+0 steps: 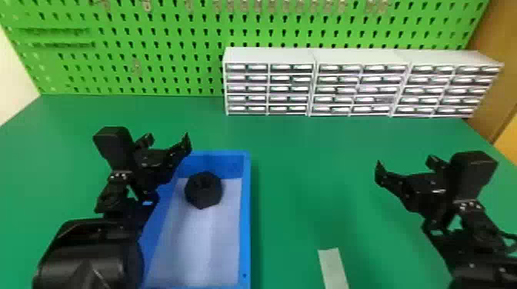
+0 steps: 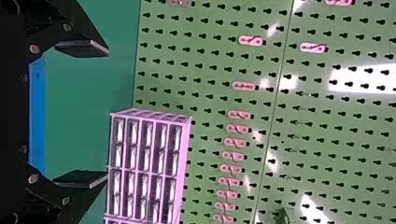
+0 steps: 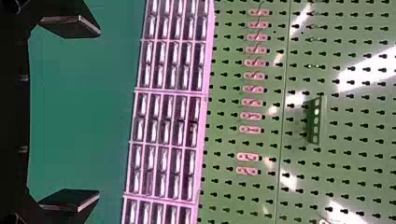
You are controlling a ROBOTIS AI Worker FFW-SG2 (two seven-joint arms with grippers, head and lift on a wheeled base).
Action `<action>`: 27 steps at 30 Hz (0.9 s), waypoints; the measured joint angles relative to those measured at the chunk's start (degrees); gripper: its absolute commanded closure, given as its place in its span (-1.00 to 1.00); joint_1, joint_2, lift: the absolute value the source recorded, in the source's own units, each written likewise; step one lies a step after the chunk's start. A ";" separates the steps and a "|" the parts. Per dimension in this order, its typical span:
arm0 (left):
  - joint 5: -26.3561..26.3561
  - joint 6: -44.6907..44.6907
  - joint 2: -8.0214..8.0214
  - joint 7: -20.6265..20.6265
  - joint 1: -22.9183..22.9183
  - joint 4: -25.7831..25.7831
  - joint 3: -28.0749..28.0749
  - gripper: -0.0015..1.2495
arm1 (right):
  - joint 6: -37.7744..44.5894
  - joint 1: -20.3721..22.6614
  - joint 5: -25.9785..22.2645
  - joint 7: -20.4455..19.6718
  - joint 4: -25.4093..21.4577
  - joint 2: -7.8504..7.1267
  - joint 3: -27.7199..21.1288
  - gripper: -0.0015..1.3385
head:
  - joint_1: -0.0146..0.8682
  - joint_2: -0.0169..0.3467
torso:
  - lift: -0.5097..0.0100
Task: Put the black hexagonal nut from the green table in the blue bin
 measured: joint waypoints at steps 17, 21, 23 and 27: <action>-0.17 0.00 0.00 0.03 -0.04 0.00 0.00 -0.47 | 0.03 -0.06 -0.07 0.00 0.00 -0.10 0.08 -0.86 | 0.59 -0.63 | 0.59; -0.18 0.00 0.00 0.02 -0.04 0.00 0.03 -0.47 | 0.05 -0.04 -0.19 0.00 0.00 -0.16 0.09 -0.86 | 0.59 -0.63 | 0.59; -0.17 0.00 0.00 0.01 -0.04 0.00 0.04 -0.47 | 0.09 -0.03 -0.24 0.00 0.00 -0.17 0.09 -0.86 | 0.59 -0.63 | 0.59; -0.10 0.00 0.00 0.03 -0.04 0.00 0.01 -0.47 | 0.12 -0.03 -0.31 0.00 0.00 -0.17 0.09 -0.86 | 0.59 -0.63 | 0.59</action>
